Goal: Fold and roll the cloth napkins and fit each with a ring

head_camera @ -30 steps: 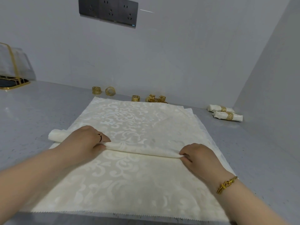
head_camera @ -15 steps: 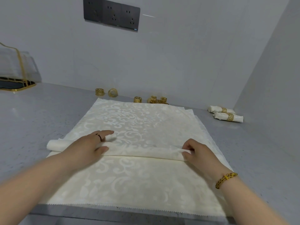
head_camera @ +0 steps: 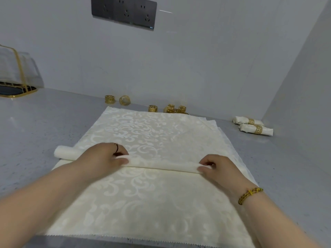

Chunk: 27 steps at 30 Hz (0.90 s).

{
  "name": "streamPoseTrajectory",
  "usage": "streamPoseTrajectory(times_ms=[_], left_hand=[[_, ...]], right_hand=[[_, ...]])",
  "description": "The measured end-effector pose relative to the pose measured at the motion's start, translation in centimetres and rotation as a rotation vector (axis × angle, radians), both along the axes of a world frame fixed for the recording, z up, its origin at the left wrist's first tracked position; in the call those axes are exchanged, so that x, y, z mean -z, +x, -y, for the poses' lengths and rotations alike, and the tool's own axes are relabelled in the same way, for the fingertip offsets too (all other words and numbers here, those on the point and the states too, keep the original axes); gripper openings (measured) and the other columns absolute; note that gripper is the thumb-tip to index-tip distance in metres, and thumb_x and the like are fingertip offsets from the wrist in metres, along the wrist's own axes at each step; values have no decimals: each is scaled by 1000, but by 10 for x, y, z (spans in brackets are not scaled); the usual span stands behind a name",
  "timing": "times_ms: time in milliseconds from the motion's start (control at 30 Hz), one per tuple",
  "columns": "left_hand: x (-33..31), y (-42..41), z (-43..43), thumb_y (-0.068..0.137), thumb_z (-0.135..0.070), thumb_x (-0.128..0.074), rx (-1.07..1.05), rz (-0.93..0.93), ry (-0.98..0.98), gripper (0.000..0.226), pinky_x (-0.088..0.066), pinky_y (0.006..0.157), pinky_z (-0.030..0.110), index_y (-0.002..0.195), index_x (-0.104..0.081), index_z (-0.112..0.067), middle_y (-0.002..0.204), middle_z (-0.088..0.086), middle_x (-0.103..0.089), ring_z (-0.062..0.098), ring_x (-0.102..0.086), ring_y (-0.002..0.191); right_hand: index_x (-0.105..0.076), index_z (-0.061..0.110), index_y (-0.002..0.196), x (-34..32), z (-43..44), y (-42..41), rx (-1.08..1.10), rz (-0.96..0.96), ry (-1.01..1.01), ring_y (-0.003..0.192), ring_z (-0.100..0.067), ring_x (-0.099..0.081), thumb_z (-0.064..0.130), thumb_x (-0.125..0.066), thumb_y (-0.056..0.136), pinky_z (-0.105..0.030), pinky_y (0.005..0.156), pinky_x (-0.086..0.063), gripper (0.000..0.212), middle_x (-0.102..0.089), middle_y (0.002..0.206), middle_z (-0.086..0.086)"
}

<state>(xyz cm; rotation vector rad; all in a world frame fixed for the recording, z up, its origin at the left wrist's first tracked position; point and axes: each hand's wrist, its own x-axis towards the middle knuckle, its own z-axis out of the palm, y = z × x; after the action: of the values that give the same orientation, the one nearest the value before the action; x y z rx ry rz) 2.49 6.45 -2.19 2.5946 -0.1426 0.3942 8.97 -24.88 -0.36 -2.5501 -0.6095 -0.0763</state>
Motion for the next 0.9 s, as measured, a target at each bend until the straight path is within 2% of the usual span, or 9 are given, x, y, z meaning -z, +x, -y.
streamPoseTrajectory(times_ms=[133,267,400,500,567,633,767,833,900], left_hand=[[0,20,-1,84,-31,-62,-100,-127,-109,13,-40,77,21,94,-54,-35,93,-11,-56,13,-55,102],[7,23,7,91,-35,-49,-190,-2,165,31,-35,92,23,118,-57,-23,120,-7,-58,14,-51,112],[14,21,8,97,-33,-30,-111,67,354,37,-28,99,20,123,-55,-25,128,-13,-54,11,-48,117],[11,16,5,89,-55,-17,-34,-21,363,60,-24,104,21,133,-44,-24,137,-13,-46,10,-40,127],[8,11,1,91,-55,-26,-23,-78,394,56,-22,106,21,139,-34,-26,142,-12,-39,9,-33,131],[6,6,-3,94,-44,-37,-19,-86,409,49,-26,103,20,140,-29,-28,142,-12,-38,9,-33,130],[0,-1,-9,97,-32,-29,-11,-6,515,43,-32,95,19,141,-27,-31,137,-13,-44,10,-40,123],[3,-10,-10,97,-35,-24,5,16,525,43,-33,94,19,140,-30,-31,133,-12,-48,10,-43,121],[8,-23,-11,88,-50,-15,62,96,430,59,-36,94,21,135,-41,-27,127,-11,-55,14,-49,118]], right_hand=[[-61,19,88,1,-13,14,97,-26,10,85,-12,-52,21,-58,86,-19,68,-36,4,-59,82,9],[-55,12,117,6,-26,15,139,169,-162,111,-21,-48,16,-48,91,-24,87,-34,28,-58,116,-5],[-63,3,107,11,-45,-3,-79,319,-155,102,-34,-56,9,-41,85,-34,88,-42,32,-64,107,-15],[-52,7,125,13,-56,-14,-214,285,-248,120,-27,-46,18,-47,90,-29,101,-32,37,-54,127,-10],[-46,11,130,14,-60,-11,-202,269,-263,123,-22,-43,13,-44,92,-27,101,-31,39,-50,132,-6],[-49,12,127,14,-63,-6,-157,284,-313,117,-24,-47,4,-41,89,-30,95,-39,40,-54,126,-7],[-59,11,114,14,-61,-5,-147,363,-331,99,-28,-57,-4,-48,81,-32,78,-45,38,-64,107,-9],[-67,14,93,15,-56,-12,-155,382,-341,76,-25,-63,-6,-61,65,-28,59,-49,35,-68,82,-5],[-69,21,76,16,-47,-23,-178,379,-325,55,-15,-62,1,-71,44,-20,41,-46,38,-66,63,6]])
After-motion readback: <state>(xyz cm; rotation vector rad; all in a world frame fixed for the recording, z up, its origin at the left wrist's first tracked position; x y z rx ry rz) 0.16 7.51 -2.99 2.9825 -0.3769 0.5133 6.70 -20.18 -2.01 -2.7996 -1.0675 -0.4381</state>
